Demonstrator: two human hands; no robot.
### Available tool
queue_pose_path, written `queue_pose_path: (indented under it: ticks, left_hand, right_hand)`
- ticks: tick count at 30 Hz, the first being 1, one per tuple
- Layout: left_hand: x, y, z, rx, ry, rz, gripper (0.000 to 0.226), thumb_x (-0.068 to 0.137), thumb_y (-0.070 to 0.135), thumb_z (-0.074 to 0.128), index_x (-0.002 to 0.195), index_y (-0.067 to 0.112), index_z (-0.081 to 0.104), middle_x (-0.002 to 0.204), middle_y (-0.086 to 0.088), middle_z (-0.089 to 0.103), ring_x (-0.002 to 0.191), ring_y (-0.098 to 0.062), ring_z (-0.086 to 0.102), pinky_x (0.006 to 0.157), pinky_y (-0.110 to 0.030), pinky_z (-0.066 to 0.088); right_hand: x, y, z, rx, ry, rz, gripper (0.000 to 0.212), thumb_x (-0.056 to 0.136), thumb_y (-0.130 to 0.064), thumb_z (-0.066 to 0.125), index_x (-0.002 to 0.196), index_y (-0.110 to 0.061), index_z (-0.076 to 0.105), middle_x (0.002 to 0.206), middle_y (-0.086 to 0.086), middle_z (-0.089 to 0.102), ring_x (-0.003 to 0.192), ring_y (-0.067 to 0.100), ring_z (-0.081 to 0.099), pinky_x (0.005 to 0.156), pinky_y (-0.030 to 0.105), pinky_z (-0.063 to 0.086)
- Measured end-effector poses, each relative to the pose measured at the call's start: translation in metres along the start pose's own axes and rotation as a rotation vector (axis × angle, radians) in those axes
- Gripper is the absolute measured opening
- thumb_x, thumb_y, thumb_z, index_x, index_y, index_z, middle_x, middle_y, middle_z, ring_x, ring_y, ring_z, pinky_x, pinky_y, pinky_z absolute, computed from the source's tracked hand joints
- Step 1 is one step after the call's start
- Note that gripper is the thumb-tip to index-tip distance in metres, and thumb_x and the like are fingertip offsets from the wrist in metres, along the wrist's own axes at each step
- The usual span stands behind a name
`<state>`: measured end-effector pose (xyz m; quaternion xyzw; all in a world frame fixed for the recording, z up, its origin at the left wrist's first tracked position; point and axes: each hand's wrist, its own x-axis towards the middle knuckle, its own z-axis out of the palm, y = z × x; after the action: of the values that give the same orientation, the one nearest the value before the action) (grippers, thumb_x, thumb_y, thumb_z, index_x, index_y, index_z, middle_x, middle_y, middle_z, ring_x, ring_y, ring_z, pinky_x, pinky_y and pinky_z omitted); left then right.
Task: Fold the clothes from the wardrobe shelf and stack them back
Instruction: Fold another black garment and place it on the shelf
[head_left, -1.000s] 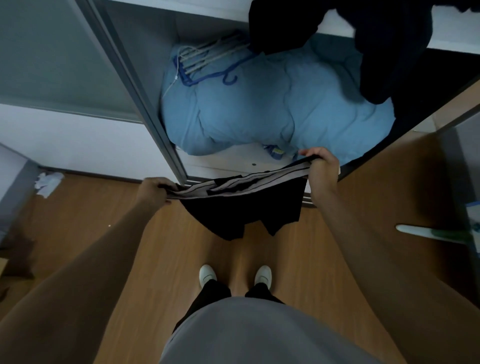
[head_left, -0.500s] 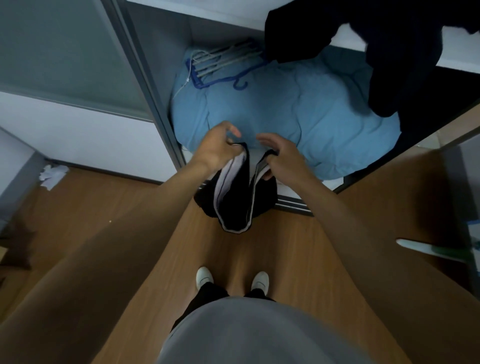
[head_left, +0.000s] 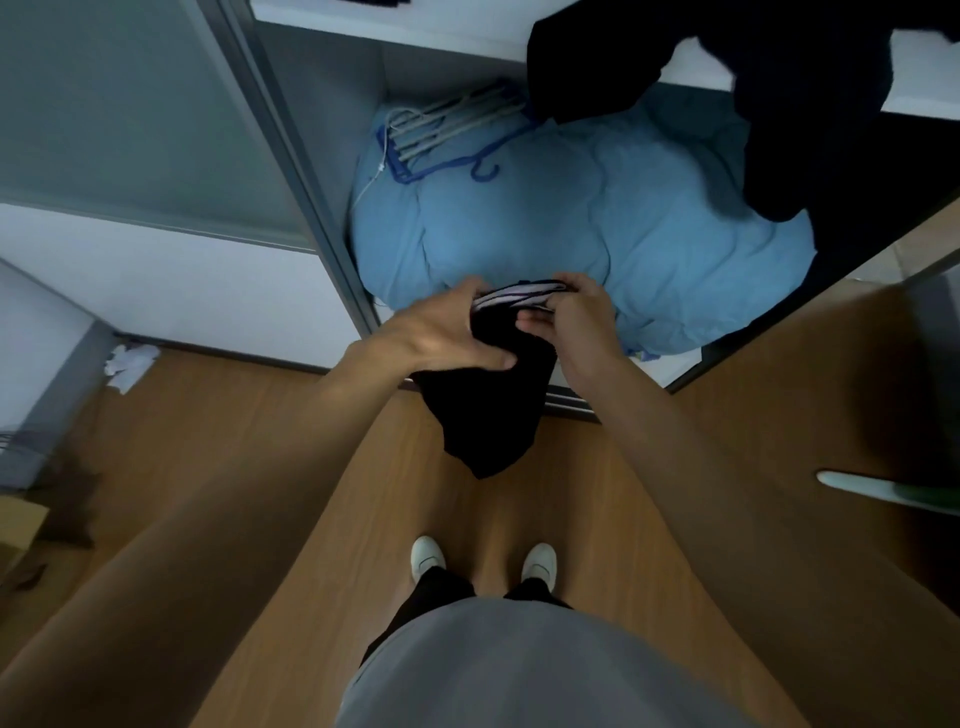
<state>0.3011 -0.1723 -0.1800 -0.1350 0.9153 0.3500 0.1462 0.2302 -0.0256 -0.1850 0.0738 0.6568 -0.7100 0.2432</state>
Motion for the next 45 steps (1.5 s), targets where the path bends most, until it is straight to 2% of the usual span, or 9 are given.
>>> queue_pose_path:
  ticks: [5,9,12,18,20,22,26,33,45]
  left_hand:
    - [-0.001,-0.002,0.001,0.485,0.172,-0.032,0.024,0.084,0.025,0.059,0.108,0.02,0.062,0.115,-0.013,0.066,0.107,-0.037,0.062,0.079,-0.036,0.045]
    - [0.001,0.011,-0.015,0.549,0.211,0.047,0.013,0.081,0.028,0.062,0.09,0.019,0.061,0.104,-0.01,0.065,0.101,-0.037,0.061,0.074,-0.034,0.034]
    - [-0.003,0.014,-0.024,0.508,0.133,0.085,0.013,0.08,0.028,0.063,0.092,0.024,0.066,0.095,-0.001,0.065,0.094,-0.028,0.06,0.074,-0.033,0.039]
    - [-0.018,-0.018,-0.032,-0.061,0.019,0.193,0.023,0.083,0.01,0.074,0.08,0.032,0.066,0.072,0.017,0.066,0.071,-0.001,0.061,0.063,-0.011,0.044]
    - [-0.024,-0.039,-0.024,-0.31,0.033,0.203,0.03,0.083,0.003,0.074,0.095,0.03,0.071,0.086,0.017,0.072,0.08,0.002,0.065,0.072,-0.009,0.048]
    - [-0.028,-0.054,-0.013,-0.52,0.145,0.228,0.032,0.083,0.006,0.076,0.104,0.029,0.073,0.098,0.012,0.074,0.091,-0.003,0.068,0.079,-0.013,0.05]
    - [-0.03,-0.062,0.024,-0.963,0.197,0.173,0.041,0.077,0.013,0.08,0.115,0.024,0.068,0.109,0.007,0.075,0.104,-0.009,0.068,0.085,-0.019,0.052]
    - [-0.014,-0.007,0.024,-0.923,0.302,0.112,0.018,0.081,0.034,0.078,0.093,0.022,0.075,0.094,0.004,0.078,0.091,-0.013,0.074,0.072,-0.021,0.056]
    - [-0.02,-0.032,0.011,-0.971,-0.085,-0.09,0.055,0.071,0.046,0.084,0.118,0.024,0.067,0.114,0.002,0.075,0.111,-0.019,0.069,0.085,-0.028,0.057]
  right_hand:
    - [-0.01,-0.007,-0.019,-0.065,-0.166,0.019,0.021,0.092,0.01,0.053,0.098,-0.009,0.058,0.107,0.016,0.062,0.076,0.017,0.068,0.072,0.024,0.061]
    - [-0.015,0.001,-0.053,-0.71,-0.327,-0.336,0.054,0.079,-0.013,0.081,0.127,-0.015,0.056,0.115,-0.008,0.063,0.1,-0.001,0.06,0.089,0.01,0.046]
    - [-0.015,0.005,-0.063,-0.822,-0.161,-0.484,0.032,0.084,-0.014,0.077,0.114,-0.014,0.066,0.104,-0.006,0.065,0.102,0.015,0.062,0.091,0.031,0.049]
    - [-0.017,-0.004,-0.076,-0.839,-0.228,-0.613,0.026,0.087,-0.018,0.074,0.111,-0.02,0.064,0.111,-0.011,0.063,0.114,0.013,0.054,0.101,0.023,0.039]
    - [-0.022,-0.006,-0.079,-0.803,-0.307,-0.559,0.023,0.089,-0.016,0.071,0.111,-0.018,0.065,0.116,-0.006,0.067,0.112,0.007,0.059,0.1,0.024,0.042]
    - [-0.026,-0.005,-0.08,-0.727,-0.307,-0.488,0.008,0.091,-0.016,0.07,0.092,-0.012,0.063,0.085,-0.016,0.064,0.08,-0.004,0.059,0.076,0.019,0.043]
    - [-0.034,-0.004,-0.077,-0.491,-0.283,-0.396,0.031,0.091,-0.009,0.068,0.072,-0.024,0.05,0.057,-0.026,0.053,0.058,-0.007,0.051,0.06,0.009,0.038]
    - [-0.04,-0.036,-0.1,0.023,-0.231,-0.326,0.022,0.095,-0.015,0.064,0.116,-0.01,0.065,0.111,0.008,0.072,0.103,0.023,0.068,0.093,0.035,0.055]
    - [-0.037,-0.025,-0.093,0.019,-0.177,0.141,0.03,0.093,-0.024,0.068,0.119,-0.009,0.069,0.11,0.009,0.075,0.097,0.023,0.073,0.074,0.033,0.061]
